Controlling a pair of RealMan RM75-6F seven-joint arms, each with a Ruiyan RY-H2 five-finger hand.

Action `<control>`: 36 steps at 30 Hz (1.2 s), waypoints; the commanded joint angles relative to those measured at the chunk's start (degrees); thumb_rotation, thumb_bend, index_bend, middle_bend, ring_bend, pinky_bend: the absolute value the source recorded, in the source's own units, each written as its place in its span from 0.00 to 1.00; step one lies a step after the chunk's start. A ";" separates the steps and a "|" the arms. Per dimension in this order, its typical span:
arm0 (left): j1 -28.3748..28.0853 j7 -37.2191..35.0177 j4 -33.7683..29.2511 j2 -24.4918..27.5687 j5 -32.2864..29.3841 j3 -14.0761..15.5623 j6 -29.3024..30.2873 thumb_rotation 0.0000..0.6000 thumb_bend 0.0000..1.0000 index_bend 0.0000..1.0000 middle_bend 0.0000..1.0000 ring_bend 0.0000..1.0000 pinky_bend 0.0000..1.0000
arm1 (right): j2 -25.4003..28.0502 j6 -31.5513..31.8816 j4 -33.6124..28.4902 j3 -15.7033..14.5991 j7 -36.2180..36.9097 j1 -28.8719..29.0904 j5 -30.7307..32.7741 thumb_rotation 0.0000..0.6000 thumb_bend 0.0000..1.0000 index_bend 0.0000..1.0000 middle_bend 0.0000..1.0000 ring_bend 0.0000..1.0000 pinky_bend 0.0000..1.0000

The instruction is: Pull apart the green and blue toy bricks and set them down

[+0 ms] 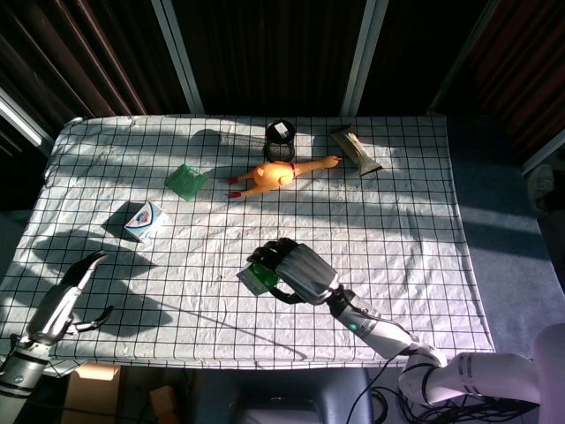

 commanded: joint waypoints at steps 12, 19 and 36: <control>-10.21 -51.10 15.81 -20.31 6.42 2.18 4.02 1.00 0.29 0.00 0.01 0.00 0.05 | -3.07 2.96 -3.42 6.52 7.27 0.33 2.70 1.00 0.33 0.96 0.67 0.49 0.29; -11.17 -49.30 16.40 -25.27 3.95 -0.83 6.84 1.00 0.28 0.00 0.01 0.00 0.04 | -8.64 0.18 -2.29 9.23 5.12 3.03 8.81 1.00 0.33 0.96 0.67 0.49 0.29; -13.26 -43.74 18.28 -29.43 2.20 -1.87 7.31 1.00 0.28 0.00 0.04 0.00 0.03 | -15.57 0.18 -0.65 11.32 -0.99 5.91 13.63 1.00 0.33 0.96 0.67 0.49 0.29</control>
